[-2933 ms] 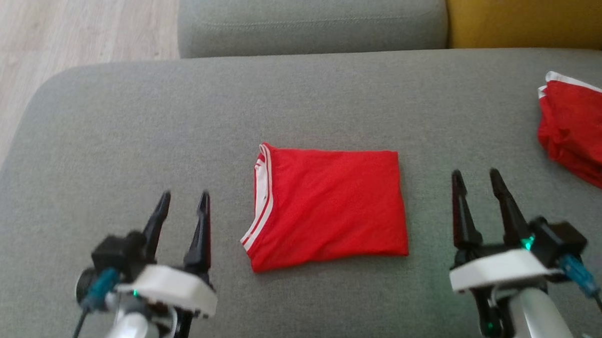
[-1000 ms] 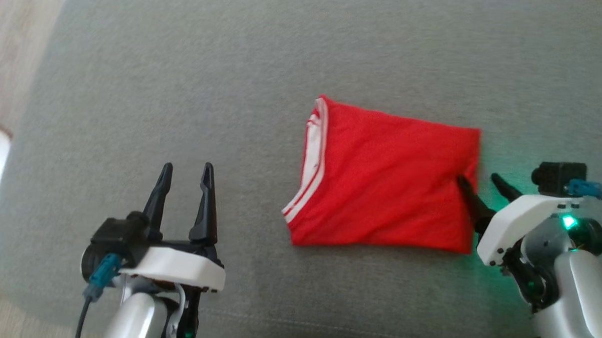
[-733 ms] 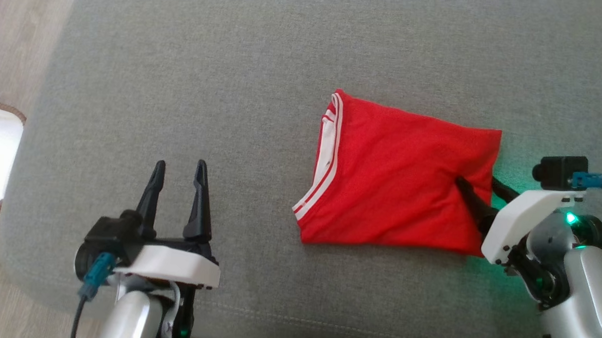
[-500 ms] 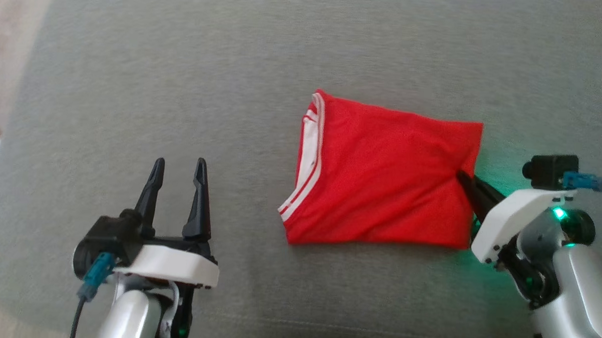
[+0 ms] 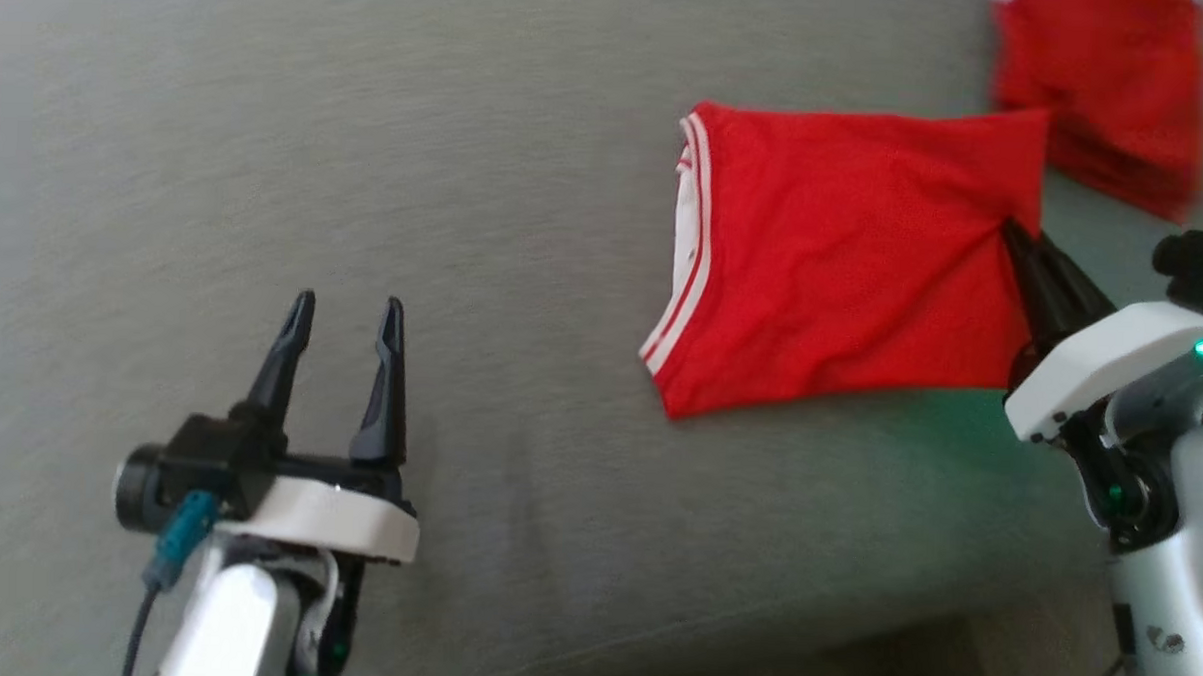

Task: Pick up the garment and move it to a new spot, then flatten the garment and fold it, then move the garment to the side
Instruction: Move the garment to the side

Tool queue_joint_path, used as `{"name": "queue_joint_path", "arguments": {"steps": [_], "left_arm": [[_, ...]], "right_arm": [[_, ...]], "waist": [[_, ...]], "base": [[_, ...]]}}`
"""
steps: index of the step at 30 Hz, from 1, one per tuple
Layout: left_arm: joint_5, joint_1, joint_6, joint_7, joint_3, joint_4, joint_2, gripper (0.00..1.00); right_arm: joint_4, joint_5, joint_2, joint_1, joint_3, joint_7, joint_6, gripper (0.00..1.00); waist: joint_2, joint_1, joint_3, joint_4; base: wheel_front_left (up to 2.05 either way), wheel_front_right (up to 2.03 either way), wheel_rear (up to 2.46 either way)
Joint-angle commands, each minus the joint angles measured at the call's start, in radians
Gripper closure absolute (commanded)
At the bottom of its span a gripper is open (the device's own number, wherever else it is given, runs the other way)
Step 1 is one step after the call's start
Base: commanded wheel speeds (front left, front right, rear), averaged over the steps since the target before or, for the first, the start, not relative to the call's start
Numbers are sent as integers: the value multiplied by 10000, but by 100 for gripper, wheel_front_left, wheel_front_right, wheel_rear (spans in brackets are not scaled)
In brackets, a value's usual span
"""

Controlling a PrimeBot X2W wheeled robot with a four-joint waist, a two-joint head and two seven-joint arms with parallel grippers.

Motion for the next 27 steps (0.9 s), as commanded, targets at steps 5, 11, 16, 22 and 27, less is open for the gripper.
{"name": "queue_joint_path", "arguments": {"steps": [5,11,16,22,27], "left_arm": [[265,-587,-47,450,183,-682,415,0],[332,-705,-40,753,75,-912,524,0],[260,-674,5,691,81,-883,493,0],[67,-692,41,401,18,-677,255,0],[-66,-686,66,167,-49,-412,81,0]], "right_arm": [[-104,-120,207,-600,226,-492,-9,100],[412,-195,304,-1021,412,-864,-9,100],[694,-319,180,-1449,476,-1006,-9,100],[911,-611,-274,-2482,540,-779,-9,100],[1253,-903,-647,-3722,427,-337,-9,100]], "waist": [[0,-1,457,-2387],[0,-1,492,-2565],[0,-1,407,-2192],[0,-1,161,-1314],[0,-1,-45,-603]], "base": [[0,0,0],[0,0,0],[0,0,0],[0,0,0],[0,0,0]]}}
